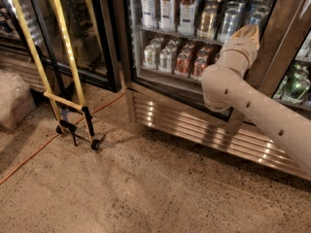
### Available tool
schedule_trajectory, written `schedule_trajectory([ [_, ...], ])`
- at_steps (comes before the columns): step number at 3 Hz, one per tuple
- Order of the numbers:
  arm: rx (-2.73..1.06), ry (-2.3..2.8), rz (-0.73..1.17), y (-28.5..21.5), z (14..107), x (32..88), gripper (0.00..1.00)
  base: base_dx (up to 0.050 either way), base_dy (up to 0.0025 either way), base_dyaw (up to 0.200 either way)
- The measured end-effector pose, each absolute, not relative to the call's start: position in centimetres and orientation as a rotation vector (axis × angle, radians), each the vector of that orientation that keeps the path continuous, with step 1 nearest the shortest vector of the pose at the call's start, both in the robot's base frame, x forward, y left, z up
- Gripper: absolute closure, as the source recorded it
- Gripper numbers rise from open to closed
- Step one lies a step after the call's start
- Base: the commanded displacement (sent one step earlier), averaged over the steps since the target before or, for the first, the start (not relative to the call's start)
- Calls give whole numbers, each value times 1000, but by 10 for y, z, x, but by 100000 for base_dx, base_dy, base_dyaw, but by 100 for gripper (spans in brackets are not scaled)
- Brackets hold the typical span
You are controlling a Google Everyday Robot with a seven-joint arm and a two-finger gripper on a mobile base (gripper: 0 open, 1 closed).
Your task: Close left fridge door
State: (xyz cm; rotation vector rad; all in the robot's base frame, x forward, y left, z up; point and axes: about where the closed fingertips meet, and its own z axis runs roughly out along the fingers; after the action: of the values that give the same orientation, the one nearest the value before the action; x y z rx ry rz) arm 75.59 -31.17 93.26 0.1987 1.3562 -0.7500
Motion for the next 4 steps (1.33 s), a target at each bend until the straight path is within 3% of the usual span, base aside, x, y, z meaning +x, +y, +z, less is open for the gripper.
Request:
schedule_trajectory([
  [3,199,1356,-750,-312,933,756,100,5006,-2,42],
  [4,199,1356,-750,-305,933,739,100,0,0,0],
])
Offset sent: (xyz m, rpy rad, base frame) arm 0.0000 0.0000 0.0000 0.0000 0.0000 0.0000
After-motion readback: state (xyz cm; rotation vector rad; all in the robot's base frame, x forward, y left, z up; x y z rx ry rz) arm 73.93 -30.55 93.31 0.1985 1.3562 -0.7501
